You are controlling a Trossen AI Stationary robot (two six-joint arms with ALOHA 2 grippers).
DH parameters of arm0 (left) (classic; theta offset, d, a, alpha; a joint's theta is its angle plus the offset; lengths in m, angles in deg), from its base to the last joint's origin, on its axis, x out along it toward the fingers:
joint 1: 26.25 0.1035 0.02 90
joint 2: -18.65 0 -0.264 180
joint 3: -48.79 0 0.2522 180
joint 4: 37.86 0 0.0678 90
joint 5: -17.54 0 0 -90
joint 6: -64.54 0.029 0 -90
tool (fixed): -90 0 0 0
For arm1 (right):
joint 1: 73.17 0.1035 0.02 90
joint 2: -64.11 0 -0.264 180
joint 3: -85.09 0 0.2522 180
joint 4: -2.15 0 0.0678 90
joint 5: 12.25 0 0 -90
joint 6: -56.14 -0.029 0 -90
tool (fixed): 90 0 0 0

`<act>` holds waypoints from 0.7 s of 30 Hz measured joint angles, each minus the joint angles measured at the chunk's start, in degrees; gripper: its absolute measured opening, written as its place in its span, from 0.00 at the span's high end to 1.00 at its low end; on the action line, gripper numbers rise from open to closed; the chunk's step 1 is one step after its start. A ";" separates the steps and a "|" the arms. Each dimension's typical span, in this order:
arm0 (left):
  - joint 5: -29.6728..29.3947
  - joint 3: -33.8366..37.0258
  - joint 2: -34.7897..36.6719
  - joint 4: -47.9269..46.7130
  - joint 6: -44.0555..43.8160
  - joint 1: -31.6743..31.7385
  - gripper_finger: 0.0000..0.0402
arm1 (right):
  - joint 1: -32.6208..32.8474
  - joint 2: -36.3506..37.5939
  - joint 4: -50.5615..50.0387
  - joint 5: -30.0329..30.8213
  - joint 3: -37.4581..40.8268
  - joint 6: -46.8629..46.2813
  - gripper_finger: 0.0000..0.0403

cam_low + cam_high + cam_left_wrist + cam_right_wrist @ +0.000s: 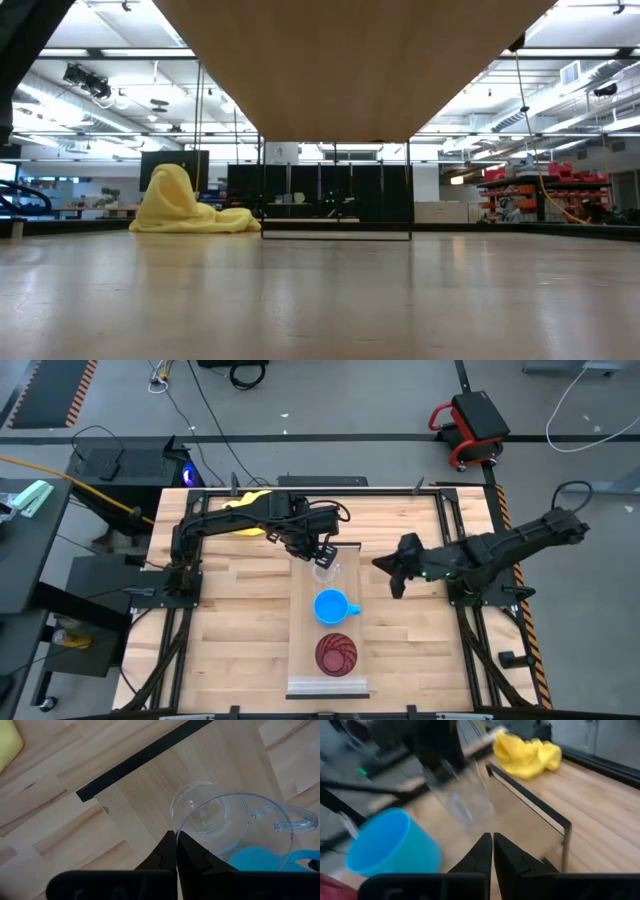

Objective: Stack small to large cups/mugs on shelf
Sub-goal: Put the transparent cup on the shelf

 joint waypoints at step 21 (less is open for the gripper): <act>-0.20 -0.04 -1.96 1.82 0.55 -0.37 0.99 | -2.97 -4.81 24.75 -9.61 9.47 7.93 0.97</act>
